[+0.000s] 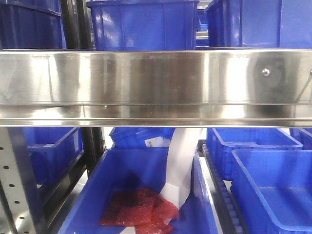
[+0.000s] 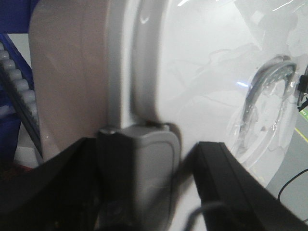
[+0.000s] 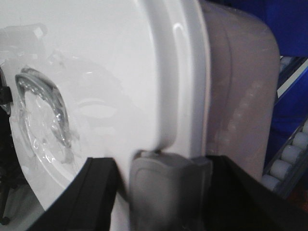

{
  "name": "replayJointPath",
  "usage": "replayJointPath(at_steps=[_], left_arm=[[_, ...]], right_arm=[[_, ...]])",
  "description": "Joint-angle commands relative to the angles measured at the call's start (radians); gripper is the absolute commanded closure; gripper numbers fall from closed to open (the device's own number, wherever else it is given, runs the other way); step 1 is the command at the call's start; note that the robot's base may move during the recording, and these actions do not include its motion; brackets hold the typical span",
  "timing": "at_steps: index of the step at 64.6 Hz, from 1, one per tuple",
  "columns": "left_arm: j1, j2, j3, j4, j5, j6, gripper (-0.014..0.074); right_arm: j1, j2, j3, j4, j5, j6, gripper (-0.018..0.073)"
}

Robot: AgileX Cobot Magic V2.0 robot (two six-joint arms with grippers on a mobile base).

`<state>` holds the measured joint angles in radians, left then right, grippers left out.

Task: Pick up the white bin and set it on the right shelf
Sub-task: 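Stop in front of the rack holding the bin, then lower the bin onto the upper shelf with both grippers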

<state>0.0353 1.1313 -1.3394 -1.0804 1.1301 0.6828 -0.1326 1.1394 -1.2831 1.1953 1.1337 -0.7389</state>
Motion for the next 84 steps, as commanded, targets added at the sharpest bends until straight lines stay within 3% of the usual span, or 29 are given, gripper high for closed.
replayJointPath(at_steps=[1, 13, 39, 72, 78, 84], left_arm=[[-0.025, -0.020, -0.038, -0.203, 0.035, 0.010, 0.0335], [-0.023, 0.001, -0.038, -0.266, 0.034, -0.002, 0.0334], [-0.023, 0.229, -0.038, -0.442, 0.024, -0.001, 0.0334], [-0.023, 0.329, -0.038, -0.441, -0.063, -0.001, 0.0329], [-0.023, 0.329, -0.038, -0.425, -0.086, -0.001, 0.0283], [-0.023, 0.329, -0.038, -0.398, -0.095, -0.001, 0.0189]], right_arm=[[0.018, -0.032, -0.034, 0.182, 0.060, -0.005, 0.0150], [0.018, -0.002, -0.036, 0.206, 0.046, 0.078, 0.0150], [0.018, 0.154, -0.036, 0.349, -0.036, 0.085, 0.0150], [0.018, 0.321, -0.036, 0.345, -0.029, 0.085, 0.0146], [0.018, 0.336, -0.036, 0.330, -0.033, 0.085, 0.0132], [0.018, 0.347, -0.036, 0.317, -0.026, 0.085, 0.0046]])
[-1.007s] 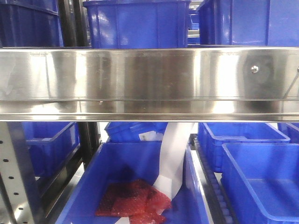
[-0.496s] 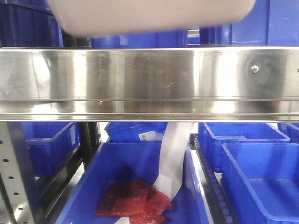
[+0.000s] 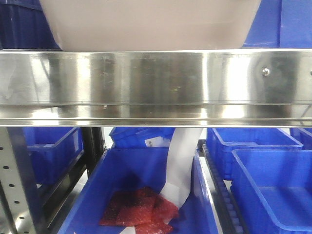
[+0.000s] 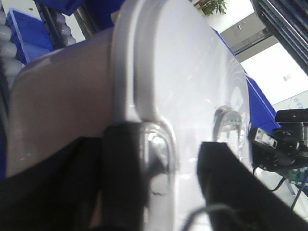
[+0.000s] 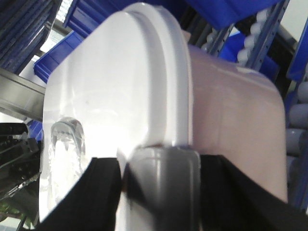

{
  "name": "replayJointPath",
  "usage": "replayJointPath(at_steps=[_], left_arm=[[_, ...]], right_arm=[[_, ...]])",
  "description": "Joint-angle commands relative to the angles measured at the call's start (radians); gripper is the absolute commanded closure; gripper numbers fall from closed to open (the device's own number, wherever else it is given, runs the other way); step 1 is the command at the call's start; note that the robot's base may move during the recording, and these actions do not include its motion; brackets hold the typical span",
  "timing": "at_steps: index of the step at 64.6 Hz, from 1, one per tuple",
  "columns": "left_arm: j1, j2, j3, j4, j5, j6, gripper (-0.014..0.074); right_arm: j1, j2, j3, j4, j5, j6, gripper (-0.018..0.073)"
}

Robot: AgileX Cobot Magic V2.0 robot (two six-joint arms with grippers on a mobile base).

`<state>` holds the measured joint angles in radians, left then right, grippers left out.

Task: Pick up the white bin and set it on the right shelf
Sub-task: 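Lower the bin onto the upper shelf with both grippers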

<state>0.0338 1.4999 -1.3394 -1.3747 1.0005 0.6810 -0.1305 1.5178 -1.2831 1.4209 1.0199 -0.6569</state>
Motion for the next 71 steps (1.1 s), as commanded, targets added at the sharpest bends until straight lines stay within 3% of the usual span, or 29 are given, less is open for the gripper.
replayJointPath(at_steps=[1, 10, 48, 71], left_arm=[[-0.022, -0.040, -0.038, -0.100, 0.035, 0.000, 0.0176], [-0.022, -0.040, -0.038, -0.064, 0.033, 0.000, 0.0112], [-0.022, -0.040, -0.036, -0.028, -0.193, 0.000, 0.0112], [-0.022, -0.040, -0.036, -0.002, -0.217, -0.001, 0.0114]], right_arm=[[0.016, -0.030, -0.036, 0.090, 0.089, 0.003, 0.0031], [0.016, -0.020, -0.036, 0.064, 0.081, 0.003, -0.0061], [0.011, -0.020, -0.036, 0.053, -0.103, 0.003, -0.0061], [-0.035, -0.020, -0.036, 0.053, -0.129, 0.003, -0.0061]])
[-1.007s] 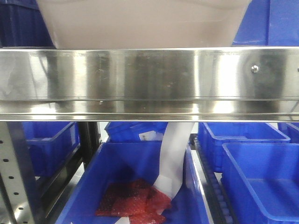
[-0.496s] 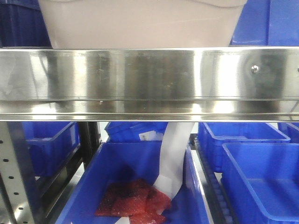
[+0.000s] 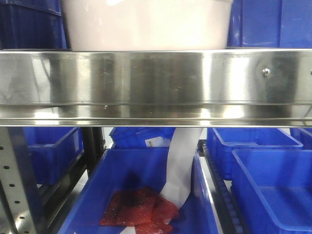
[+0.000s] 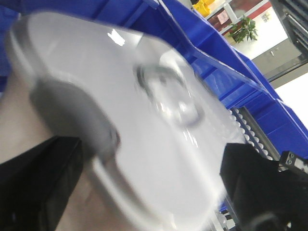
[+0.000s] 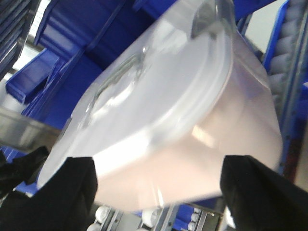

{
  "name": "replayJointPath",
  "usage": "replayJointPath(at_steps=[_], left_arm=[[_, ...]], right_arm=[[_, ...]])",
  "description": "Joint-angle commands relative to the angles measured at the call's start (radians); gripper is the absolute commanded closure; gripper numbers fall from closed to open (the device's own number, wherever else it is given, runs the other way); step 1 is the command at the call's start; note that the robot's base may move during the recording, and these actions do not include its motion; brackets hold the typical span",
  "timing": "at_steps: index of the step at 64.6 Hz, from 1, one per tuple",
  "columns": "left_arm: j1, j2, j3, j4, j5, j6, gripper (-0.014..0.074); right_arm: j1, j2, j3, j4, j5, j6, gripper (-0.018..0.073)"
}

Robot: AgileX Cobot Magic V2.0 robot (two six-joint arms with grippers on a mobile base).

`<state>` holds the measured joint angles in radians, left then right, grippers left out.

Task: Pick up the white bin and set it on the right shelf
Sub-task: 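Lower the bin onto the upper shelf with both grippers, then open both grippers and withdraw them from the bin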

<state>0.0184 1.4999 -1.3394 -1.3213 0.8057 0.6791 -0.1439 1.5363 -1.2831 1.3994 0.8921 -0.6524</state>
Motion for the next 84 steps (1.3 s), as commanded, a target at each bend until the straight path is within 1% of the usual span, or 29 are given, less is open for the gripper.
replayJointPath(at_steps=[1, 8, 12, 15, 18, 19, 20, 23, 25, 29, 33, 41, 44, 46, 49, 52, 54, 57, 59, 60, 62, 65, 69, 72, 77, 84], left_arm=[[-0.006, -0.040, -0.036, -0.055, -0.020, 0.000, 0.0114], [-0.006, -0.040, -0.036, -0.049, -0.002, 0.000, 0.0146], [-0.006, -0.040, -0.036, -0.039, 0.007, 0.000, 0.0200], [-0.006, -0.040, -0.036, -0.030, 0.014, 0.000, 0.0252], [-0.006, -0.040, -0.036, -0.020, 0.022, 0.000, 0.0335], [-0.006, -0.040, -0.036, -0.015, 0.025, 0.000, 0.0360], [-0.006, -0.040, -0.036, -0.012, 0.028, 0.000, 0.0400], [-0.006, -0.040, -0.036, 0.008, 0.030, 0.000, 0.0503], [-0.006, -0.040, -0.036, 0.015, 0.030, 0.000, 0.0579], [-0.006, -0.040, -0.036, 0.019, 0.030, 0.000, 0.0736], [-0.006, -0.040, -0.036, 0.019, 0.023, 0.003, 0.0703], [-0.006, -0.040, -0.036, 0.005, 0.015, 0.012, 0.0722], [-0.006, -0.040, -0.036, 0.008, -0.002, -0.015, 0.0716], [-0.006, -0.042, -0.036, 0.018, -0.012, -0.056, 0.0715], [-0.006, -0.060, -0.036, 0.065, -0.039, -0.104, 0.0715], [-0.011, -0.093, -0.036, 0.154, -0.094, -0.144, 0.0715], [-0.015, -0.119, -0.036, 0.228, -0.129, -0.182, 0.0715], [-0.015, -0.164, -0.036, 0.362, -0.183, -0.251, 0.0715], [-0.015, -0.185, -0.036, 0.428, -0.207, -0.284, 0.0715], [-0.015, -0.200, -0.036, 0.472, -0.221, -0.308, 0.0715], [-0.015, -0.220, -0.031, 0.523, -0.239, -0.338, 0.0715], [-0.015, -0.256, -0.009, 0.598, -0.286, -0.358, 0.0715], [-0.015, -0.305, 0.044, 0.615, -0.364, -0.358, 0.0715], [-0.015, -0.348, 0.120, 0.615, -0.457, -0.358, 0.0715], [-0.015, -0.443, 0.277, 0.611, -0.607, -0.358, 0.0715], [-0.015, -0.587, 0.485, 0.611, -0.722, -0.358, 0.0715]], right_arm=[[-0.024, -0.039, -0.036, 0.074, 0.003, -0.002, -0.0061], [-0.033, -0.039, -0.036, 0.074, 0.017, -0.002, -0.0059], [-0.033, -0.039, -0.036, 0.073, 0.022, -0.002, -0.0010], [-0.033, -0.039, -0.036, 0.072, 0.029, -0.002, 0.0068], [-0.033, -0.039, -0.036, 0.069, 0.034, -0.002, 0.0203], [-0.033, -0.039, -0.036, 0.067, 0.037, -0.002, 0.0264], [-0.033, -0.039, -0.036, 0.066, 0.038, -0.002, 0.0307], [-0.033, -0.039, -0.036, 0.064, 0.039, -0.002, 0.0475], [-0.033, -0.039, -0.036, 0.064, 0.037, -0.002, 0.0550], [-0.033, -0.039, -0.036, 0.064, 0.021, -0.002, 0.0505], [-0.033, -0.039, -0.036, 0.064, 0.009, -0.002, 0.0506], [-0.033, -0.039, -0.036, 0.077, 0.003, -0.002, 0.0507], [-0.033, -0.039, -0.037, 0.082, 0.005, -0.002, 0.0510], [-0.033, -0.044, -0.038, 0.077, 0.007, -0.002, 0.0517], [-0.033, -0.055, -0.041, 0.066, -0.011, -0.002, 0.0517], [-0.033, -0.083, -0.052, 0.024, -0.071, -0.002, 0.0517], [-0.033, -0.103, -0.059, -0.012, -0.117, -0.002, 0.0517], [-0.033, -0.134, -0.067, -0.067, -0.182, -0.002, 0.0517], [-0.033, -0.158, -0.067, -0.099, -0.216, -0.002, 0.0517], [-0.033, -0.171, -0.067, -0.123, -0.239, -0.002, 0.0517], [-0.033, -0.191, -0.066, -0.167, -0.268, -0.002, 0.0517], [-0.033, -0.214, -0.064, -0.231, -0.288, -0.003, 0.0517], [-0.033, -0.248, -0.047, -0.317, -0.293, -0.017, 0.0517], [-0.031, -0.275, -0.019, -0.357, -0.299, -0.055, 0.0517], [-0.030, -0.347, 0.081, -0.371, -0.349, -0.139, 0.0517], [-0.030, -0.462, 0.248, -0.371, -0.487, -0.224, 0.0517]])
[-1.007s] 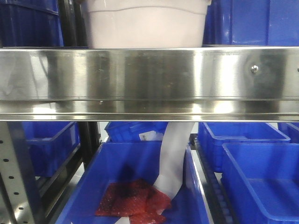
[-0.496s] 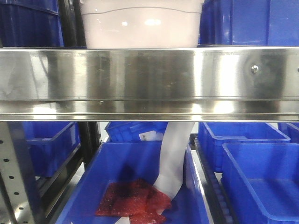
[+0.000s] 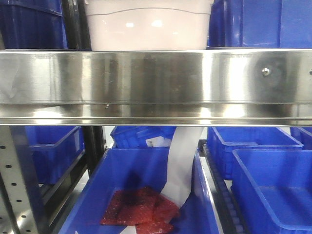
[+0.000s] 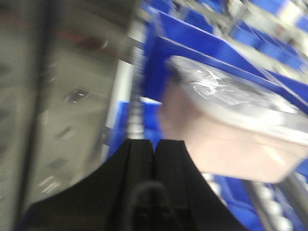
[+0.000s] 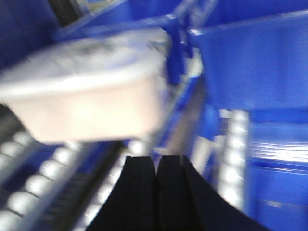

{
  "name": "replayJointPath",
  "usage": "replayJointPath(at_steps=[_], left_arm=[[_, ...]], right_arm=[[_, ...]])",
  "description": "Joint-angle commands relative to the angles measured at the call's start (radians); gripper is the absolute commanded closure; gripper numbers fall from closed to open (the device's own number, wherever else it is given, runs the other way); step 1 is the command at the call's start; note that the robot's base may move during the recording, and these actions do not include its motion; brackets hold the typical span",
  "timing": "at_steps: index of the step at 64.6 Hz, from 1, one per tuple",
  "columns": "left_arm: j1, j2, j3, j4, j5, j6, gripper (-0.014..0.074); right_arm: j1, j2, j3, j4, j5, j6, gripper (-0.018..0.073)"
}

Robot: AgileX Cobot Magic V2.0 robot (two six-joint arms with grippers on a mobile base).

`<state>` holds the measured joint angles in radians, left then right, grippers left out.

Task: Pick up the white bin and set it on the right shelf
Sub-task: 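Open both grippers and withdraw them from the bin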

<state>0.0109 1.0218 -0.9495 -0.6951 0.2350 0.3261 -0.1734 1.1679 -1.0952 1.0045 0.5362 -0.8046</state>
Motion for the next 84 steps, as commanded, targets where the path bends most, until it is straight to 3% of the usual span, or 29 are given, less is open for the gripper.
replayJointPath(at_steps=[1, 9, 20, 28, 43, 57, 84], left_arm=[[-0.008, -0.136, 0.118, -0.015, -0.159, -0.005, 0.0715], [-0.008, -0.320, 0.311, 0.022, -0.198, 0.025, 0.0715], [-0.008, -0.593, 0.496, 0.058, -0.196, 0.027, 0.0715], [-0.008, -0.794, 0.589, 0.101, -0.181, 0.027, 0.0715], [-0.008, -1.047, 0.657, 0.098, -0.133, 0.027, 0.0715], [-0.008, -1.025, 0.658, 0.091, -0.131, 0.027, 0.0715], [-0.008, -1.025, 0.658, 0.091, -0.131, 0.027, 0.0715]], right_arm=[[-0.001, -0.107, 0.090, 0.024, -0.147, -0.081, 0.0517], [-0.001, -0.232, 0.259, 0.024, -0.268, -0.158, 0.0517], [-0.001, -0.408, 0.453, 0.024, -0.323, -0.168, 0.0517], [-0.001, -0.574, 0.577, 0.024, -0.322, -0.168, 0.0517], [-0.001, -0.847, 0.698, 0.024, -0.226, -0.168, 0.0517], [0.003, -0.924, 0.699, 0.024, -0.099, -0.168, 0.0517], [0.098, -0.931, 0.699, 0.024, -0.293, -0.168, 0.0517]])
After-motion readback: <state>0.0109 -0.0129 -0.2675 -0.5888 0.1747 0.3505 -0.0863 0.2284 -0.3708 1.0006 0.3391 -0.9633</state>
